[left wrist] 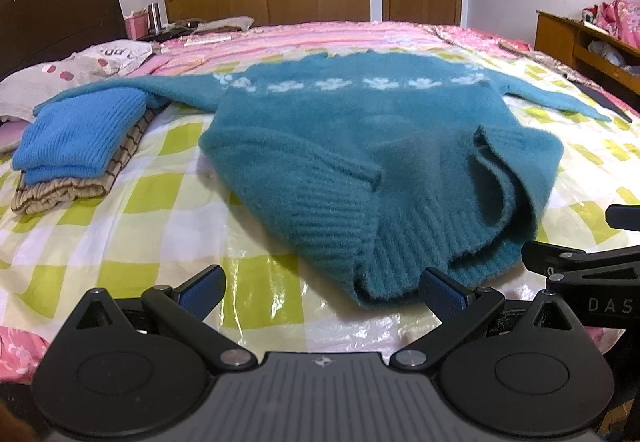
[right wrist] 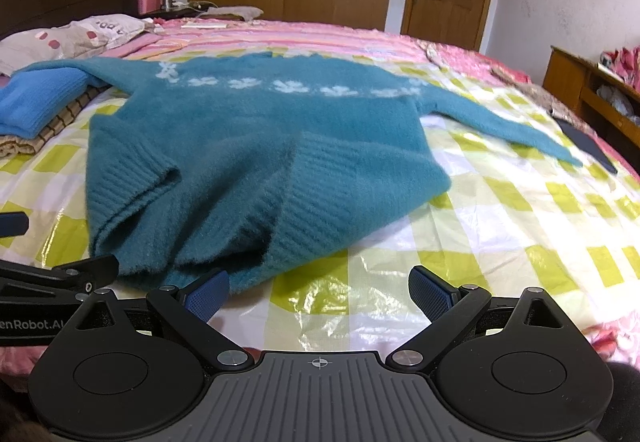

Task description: Fold small clothes

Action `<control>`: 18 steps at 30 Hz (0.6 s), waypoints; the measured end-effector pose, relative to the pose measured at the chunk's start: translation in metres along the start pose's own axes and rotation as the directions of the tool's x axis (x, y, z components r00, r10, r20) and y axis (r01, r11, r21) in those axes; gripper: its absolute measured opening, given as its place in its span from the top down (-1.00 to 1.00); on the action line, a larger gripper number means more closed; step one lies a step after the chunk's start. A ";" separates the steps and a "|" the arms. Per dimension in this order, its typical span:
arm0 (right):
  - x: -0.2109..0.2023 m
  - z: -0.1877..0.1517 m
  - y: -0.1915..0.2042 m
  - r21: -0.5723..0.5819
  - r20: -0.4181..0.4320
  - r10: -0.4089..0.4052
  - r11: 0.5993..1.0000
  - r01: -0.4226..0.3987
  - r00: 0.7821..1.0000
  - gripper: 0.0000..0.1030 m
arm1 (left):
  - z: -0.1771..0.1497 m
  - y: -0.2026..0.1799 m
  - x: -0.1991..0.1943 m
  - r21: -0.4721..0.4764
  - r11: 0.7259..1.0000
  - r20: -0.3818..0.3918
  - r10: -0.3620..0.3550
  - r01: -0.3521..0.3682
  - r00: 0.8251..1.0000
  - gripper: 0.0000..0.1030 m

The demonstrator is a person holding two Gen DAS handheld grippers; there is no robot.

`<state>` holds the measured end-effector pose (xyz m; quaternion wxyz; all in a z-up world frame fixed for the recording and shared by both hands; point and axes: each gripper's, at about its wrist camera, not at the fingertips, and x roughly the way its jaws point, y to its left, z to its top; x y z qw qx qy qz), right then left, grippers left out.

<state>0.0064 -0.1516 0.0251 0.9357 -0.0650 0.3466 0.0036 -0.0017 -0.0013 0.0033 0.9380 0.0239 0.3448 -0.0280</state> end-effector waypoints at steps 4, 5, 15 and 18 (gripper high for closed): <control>-0.005 0.007 0.000 -0.024 0.036 0.011 1.000 -0.010 0.999 -0.86 | 0.007 0.004 -0.006 0.013 1.000 0.043 -0.016 0.016 0.999 -1.00; -0.005 0.011 0.000 -0.029 0.044 0.016 0.999 -0.015 0.999 -0.85 | 0.009 0.005 -0.006 0.019 1.000 0.052 -0.019 0.018 0.998 -1.00; 0.021 0.054 -0.005 -0.014 0.076 0.018 1.000 -0.017 0.997 -0.55 | 0.058 0.014 0.015 0.037 0.999 0.136 -0.018 0.013 0.991 -1.00; 0.033 0.063 -0.004 -0.014 0.068 0.012 1.000 -0.011 0.998 -0.49 | 0.068 0.016 0.032 0.023 1.000 0.133 -0.017 0.015 0.991 -0.95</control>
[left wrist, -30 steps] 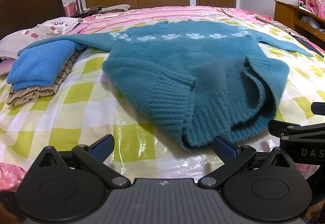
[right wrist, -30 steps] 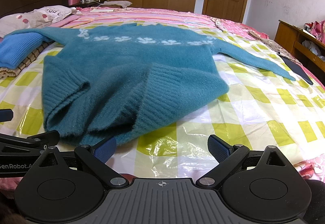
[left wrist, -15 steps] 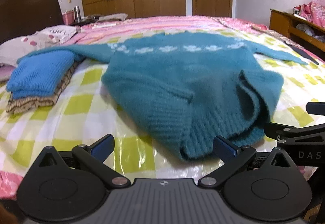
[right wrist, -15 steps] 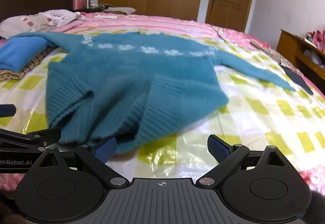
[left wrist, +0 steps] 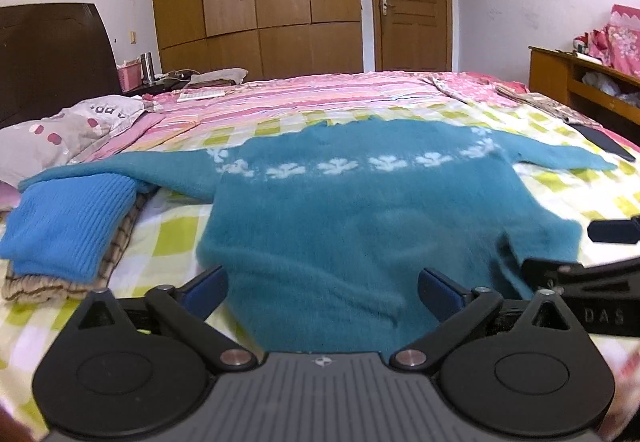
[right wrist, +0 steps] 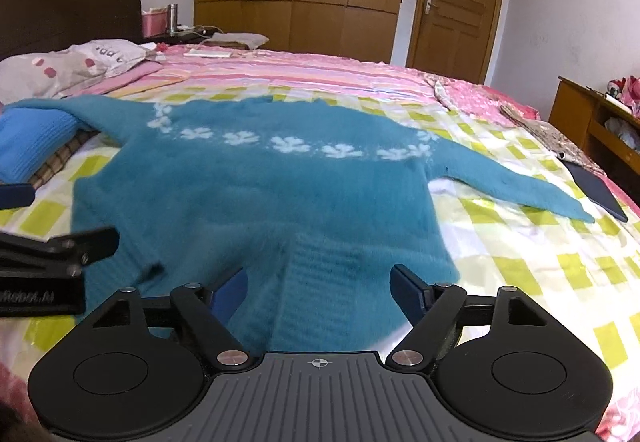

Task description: Fold small clothes

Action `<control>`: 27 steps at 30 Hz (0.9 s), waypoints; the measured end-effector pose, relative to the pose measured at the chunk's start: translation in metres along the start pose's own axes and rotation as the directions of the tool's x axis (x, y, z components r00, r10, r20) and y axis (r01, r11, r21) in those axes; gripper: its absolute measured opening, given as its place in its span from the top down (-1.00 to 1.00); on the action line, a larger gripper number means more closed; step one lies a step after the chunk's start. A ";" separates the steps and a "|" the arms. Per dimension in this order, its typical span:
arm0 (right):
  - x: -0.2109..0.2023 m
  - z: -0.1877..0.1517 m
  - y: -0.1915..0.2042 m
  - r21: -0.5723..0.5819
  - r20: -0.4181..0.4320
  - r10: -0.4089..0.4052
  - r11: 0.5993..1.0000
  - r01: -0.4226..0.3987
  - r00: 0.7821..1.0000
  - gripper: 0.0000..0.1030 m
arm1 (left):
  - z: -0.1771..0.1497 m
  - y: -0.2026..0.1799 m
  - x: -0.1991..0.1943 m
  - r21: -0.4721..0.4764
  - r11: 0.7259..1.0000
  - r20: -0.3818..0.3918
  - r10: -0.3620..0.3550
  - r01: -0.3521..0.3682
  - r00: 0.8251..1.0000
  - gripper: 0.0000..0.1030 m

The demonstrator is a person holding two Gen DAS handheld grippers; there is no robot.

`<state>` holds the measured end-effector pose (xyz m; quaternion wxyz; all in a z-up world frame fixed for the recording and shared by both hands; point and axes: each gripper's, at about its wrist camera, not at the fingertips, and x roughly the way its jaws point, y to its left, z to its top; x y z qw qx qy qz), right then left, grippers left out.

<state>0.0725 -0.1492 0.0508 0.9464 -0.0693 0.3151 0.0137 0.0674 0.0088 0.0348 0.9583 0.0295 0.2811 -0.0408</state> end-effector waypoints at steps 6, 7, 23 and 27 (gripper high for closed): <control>0.021 0.006 0.005 -0.008 -0.034 0.007 1.000 -0.008 0.999 -0.31 | 0.009 0.004 0.028 -0.039 0.999 -0.042 -0.019 0.018 0.999 -0.58; 0.024 0.005 0.005 -0.010 -0.041 0.008 1.000 -0.008 0.999 -0.18 | 0.010 0.003 0.030 -0.039 0.999 -0.048 -0.022 0.021 0.999 -0.53; -0.007 -0.017 -0.051 0.053 -0.128 -0.024 0.998 0.031 0.991 0.61 | -0.031 0.043 0.012 0.016 0.995 -0.257 0.097 -0.096 0.961 0.05; -0.018 -0.031 -0.070 0.080 -0.186 -0.039 0.995 0.055 0.982 0.61 | -0.029 0.052 -0.005 -0.012 0.997 -0.227 0.073 -0.078 0.971 0.05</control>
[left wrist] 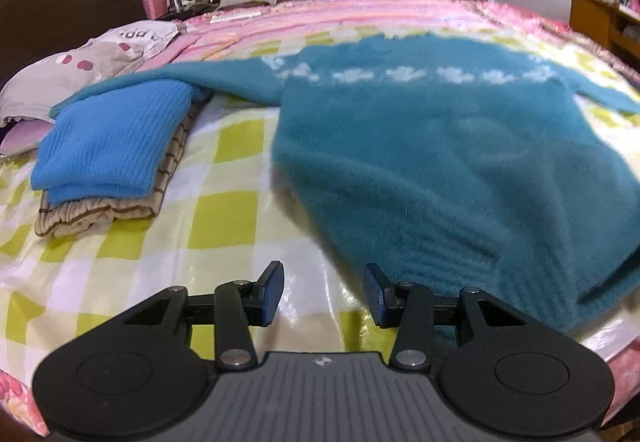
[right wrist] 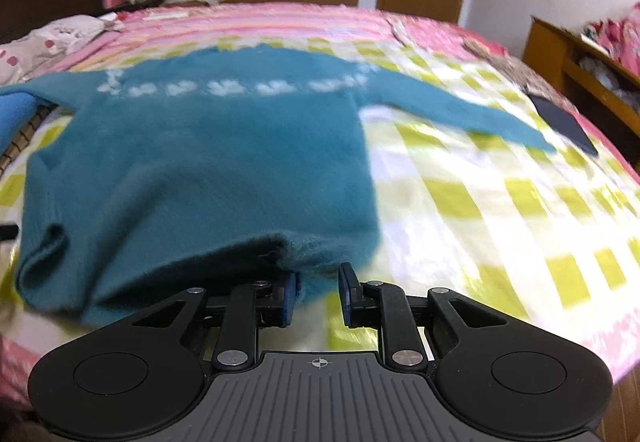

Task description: Fold small clothes

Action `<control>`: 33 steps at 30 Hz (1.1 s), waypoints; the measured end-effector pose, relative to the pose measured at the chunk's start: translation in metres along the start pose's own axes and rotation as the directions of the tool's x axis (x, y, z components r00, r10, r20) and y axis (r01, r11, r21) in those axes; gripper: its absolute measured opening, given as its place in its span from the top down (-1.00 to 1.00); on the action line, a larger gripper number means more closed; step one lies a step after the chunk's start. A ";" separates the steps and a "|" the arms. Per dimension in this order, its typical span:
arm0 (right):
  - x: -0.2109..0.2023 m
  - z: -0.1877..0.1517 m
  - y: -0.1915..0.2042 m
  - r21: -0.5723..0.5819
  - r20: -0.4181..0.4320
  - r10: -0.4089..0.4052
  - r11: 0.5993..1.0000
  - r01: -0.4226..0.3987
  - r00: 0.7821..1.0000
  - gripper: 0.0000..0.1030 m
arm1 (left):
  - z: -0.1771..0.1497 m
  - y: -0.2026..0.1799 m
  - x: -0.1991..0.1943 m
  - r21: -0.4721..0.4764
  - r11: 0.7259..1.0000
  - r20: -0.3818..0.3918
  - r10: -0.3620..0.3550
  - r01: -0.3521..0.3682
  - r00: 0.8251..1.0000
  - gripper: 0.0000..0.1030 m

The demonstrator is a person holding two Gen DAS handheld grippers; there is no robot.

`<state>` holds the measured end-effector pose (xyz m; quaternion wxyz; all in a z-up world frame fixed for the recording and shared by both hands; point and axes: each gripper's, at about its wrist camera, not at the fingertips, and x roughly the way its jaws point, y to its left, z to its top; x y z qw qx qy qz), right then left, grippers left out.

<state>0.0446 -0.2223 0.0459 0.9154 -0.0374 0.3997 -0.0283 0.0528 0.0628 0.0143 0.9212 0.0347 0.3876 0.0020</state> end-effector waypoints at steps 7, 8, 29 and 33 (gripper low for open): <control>-0.012 -0.016 -0.011 0.044 -0.065 0.023 0.999 -0.020 0.998 0.61 | 0.035 -0.017 -0.013 -0.005 0.989 0.119 -0.146 0.148 0.982 -0.14; -0.013 -0.016 -0.010 0.042 -0.063 0.023 0.999 -0.021 0.998 0.61 | 0.039 -0.024 -0.008 0.003 0.987 0.129 -0.159 0.160 0.979 -0.18; -0.032 -0.011 -0.015 0.071 0.008 0.044 0.996 -0.044 0.999 0.06 | -0.013 0.020 -0.003 -0.013 0.999 -0.121 0.040 -0.042 0.992 -0.17; -0.017 -0.013 -0.023 0.151 -0.034 0.073 0.986 -0.067 0.997 -0.05 | -0.007 0.020 -0.009 -0.055 0.998 -0.049 0.005 -0.008 0.999 -0.18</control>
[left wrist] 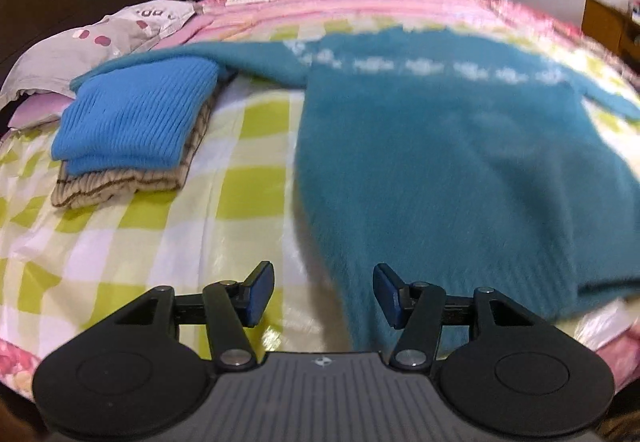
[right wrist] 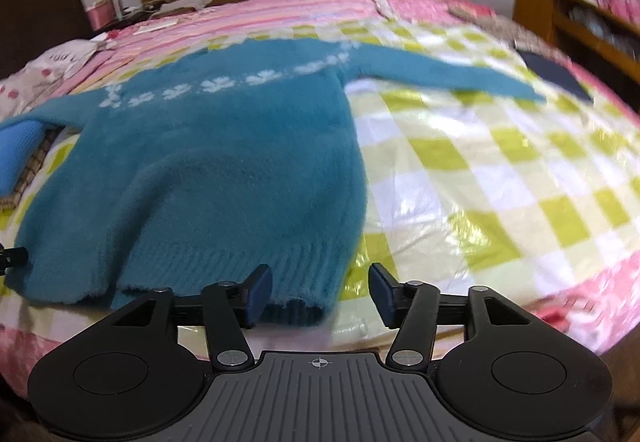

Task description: Fold small clothes

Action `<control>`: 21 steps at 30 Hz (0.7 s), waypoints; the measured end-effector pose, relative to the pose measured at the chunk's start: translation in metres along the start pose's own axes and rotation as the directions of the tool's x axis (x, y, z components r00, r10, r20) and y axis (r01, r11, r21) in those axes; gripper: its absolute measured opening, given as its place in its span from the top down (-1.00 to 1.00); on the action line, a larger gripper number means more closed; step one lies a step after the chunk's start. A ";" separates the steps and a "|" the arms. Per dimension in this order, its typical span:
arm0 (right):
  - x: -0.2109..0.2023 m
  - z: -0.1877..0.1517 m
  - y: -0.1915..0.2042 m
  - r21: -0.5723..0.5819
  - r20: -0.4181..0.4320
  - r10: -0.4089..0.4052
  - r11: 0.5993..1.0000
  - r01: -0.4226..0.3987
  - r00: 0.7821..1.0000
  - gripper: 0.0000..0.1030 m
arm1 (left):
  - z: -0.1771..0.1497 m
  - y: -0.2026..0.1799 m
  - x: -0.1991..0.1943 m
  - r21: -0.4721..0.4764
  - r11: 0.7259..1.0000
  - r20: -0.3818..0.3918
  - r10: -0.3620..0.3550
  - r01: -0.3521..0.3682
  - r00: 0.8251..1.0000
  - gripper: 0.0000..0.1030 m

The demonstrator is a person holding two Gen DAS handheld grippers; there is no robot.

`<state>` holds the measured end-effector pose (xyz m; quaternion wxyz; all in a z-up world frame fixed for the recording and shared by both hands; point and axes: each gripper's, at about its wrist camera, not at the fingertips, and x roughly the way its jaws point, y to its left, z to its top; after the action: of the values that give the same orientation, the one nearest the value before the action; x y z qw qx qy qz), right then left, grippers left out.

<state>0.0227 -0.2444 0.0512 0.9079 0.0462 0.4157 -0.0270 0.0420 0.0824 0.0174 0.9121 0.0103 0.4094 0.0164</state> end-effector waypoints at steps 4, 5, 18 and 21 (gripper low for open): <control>0.017 0.002 -0.009 0.074 -0.031 0.025 0.997 -0.023 0.999 -0.06 | 0.006 -0.001 0.016 -0.036 0.998 -0.010 -0.048 0.048 0.999 -0.18; 0.022 0.003 -0.010 0.090 -0.041 0.045 0.995 -0.041 0.998 -0.06 | 0.006 -0.001 0.020 -0.048 0.997 -0.022 -0.063 0.061 0.998 -0.18; 0.022 0.015 -0.025 0.030 -0.062 0.061 0.998 -0.059 0.996 0.83 | 0.003 0.005 0.023 -0.077 0.989 -0.079 -0.133 0.127 0.988 0.60; 0.014 0.019 -0.041 0.056 -0.060 0.068 0.996 -0.065 0.996 0.84 | -0.002 0.005 0.019 -0.061 0.991 -0.087 -0.125 0.120 0.988 0.60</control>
<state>0.0424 -0.2878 0.0504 0.8935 0.0854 0.4408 -0.0067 0.0527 0.0882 0.0020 0.8917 -0.0409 0.4498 -0.0279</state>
